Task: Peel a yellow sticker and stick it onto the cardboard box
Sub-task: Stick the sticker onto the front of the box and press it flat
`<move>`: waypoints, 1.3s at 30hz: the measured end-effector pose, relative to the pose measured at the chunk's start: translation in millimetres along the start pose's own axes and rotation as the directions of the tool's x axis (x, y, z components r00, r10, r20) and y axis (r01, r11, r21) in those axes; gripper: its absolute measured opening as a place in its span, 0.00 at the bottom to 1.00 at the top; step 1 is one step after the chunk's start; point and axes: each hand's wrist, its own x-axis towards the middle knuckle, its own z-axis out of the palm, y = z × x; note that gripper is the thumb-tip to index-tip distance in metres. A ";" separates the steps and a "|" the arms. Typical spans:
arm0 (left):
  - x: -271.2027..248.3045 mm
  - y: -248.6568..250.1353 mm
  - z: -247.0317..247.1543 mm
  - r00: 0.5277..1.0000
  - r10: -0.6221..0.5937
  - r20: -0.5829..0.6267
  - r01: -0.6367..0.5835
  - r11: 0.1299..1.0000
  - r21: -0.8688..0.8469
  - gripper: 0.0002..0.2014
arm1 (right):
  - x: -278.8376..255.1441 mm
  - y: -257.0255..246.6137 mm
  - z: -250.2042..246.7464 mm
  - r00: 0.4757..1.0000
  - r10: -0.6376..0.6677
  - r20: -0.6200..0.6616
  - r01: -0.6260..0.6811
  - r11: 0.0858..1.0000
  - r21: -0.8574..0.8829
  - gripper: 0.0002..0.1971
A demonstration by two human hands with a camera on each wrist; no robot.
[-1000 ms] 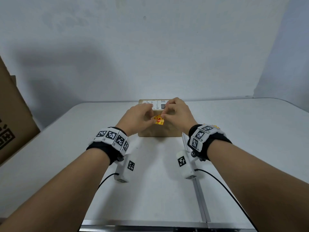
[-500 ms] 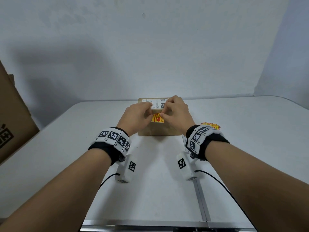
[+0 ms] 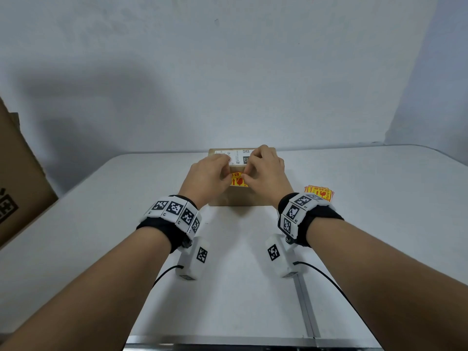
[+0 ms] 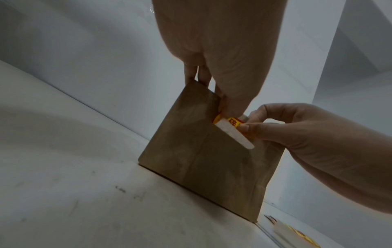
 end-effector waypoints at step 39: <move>0.2 2.0 8.6 0.999 0.020 -0.048 -0.017 0.998 0.067 0.09 | -1.1 0.7 -5.6 1.000 -0.022 -0.009 0.022 1.000 0.000 0.24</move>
